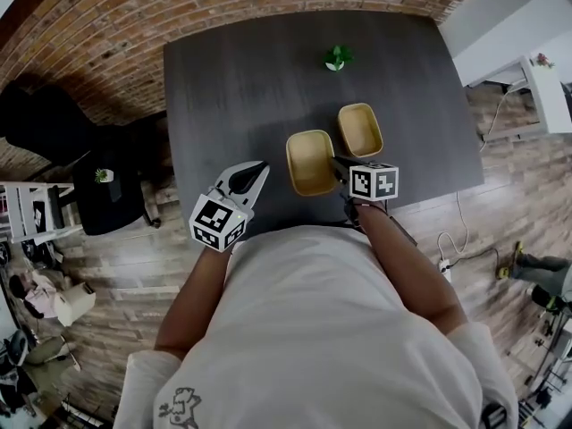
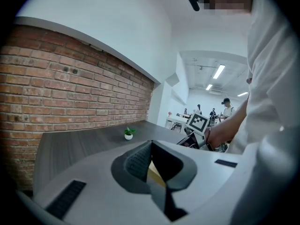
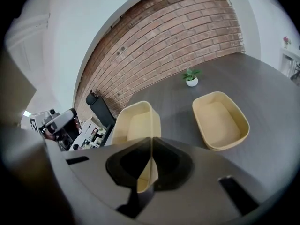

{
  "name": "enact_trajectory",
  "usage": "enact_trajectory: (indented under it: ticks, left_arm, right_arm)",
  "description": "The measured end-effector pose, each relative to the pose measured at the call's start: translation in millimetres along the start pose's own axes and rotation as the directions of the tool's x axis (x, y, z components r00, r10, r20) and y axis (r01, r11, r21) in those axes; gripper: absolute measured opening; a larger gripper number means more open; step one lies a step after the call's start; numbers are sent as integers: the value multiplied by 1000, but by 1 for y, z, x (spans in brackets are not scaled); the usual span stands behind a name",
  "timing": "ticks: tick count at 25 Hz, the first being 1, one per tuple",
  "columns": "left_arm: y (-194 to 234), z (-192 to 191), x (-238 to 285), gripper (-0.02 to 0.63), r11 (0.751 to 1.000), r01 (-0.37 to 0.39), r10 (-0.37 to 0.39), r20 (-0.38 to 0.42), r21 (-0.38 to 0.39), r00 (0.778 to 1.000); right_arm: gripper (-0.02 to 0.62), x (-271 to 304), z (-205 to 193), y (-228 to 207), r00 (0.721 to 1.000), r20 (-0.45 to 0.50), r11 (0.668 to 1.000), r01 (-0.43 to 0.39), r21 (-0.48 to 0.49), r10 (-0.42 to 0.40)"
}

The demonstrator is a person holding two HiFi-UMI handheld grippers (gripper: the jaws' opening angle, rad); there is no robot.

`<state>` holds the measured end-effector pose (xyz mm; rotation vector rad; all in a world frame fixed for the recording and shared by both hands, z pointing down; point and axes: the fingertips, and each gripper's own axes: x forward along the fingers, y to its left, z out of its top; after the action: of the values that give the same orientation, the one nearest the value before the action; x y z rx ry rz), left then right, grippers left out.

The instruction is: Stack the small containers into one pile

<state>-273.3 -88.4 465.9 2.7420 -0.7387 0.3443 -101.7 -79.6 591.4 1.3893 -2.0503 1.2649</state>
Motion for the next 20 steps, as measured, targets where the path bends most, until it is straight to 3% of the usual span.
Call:
enact_trajectory:
  ticks: [20]
  left_arm:
    - [-65,21,98,11,983,-179,179,-17,-34,984]
  right_arm:
    - [20,-35,55,-118,991,-57,991,-124,-55,121]
